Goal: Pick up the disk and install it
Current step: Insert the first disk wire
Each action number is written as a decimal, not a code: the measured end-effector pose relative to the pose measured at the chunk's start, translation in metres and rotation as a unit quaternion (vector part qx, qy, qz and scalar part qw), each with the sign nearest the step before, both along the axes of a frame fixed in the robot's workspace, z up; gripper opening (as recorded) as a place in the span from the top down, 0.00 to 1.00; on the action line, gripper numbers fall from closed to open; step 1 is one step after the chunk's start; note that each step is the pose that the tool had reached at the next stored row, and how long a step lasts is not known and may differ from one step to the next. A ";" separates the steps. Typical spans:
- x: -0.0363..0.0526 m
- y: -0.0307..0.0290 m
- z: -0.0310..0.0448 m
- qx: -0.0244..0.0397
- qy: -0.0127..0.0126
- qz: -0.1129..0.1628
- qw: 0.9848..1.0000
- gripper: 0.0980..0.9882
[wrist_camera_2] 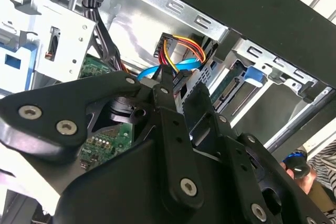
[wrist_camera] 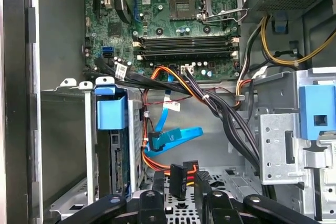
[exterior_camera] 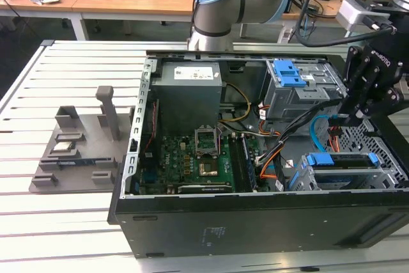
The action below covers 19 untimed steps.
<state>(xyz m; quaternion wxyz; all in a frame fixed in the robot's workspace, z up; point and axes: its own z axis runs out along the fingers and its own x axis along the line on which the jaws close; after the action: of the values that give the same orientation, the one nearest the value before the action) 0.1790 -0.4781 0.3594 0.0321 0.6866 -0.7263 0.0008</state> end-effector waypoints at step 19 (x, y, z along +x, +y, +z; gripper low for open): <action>-0.0002 -0.0006 -0.0063 -0.003 0.000 0.000 1.000 0.92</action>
<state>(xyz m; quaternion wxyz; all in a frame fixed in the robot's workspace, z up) 0.1788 -0.4787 0.3531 0.0345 0.6865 -0.7263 0.0033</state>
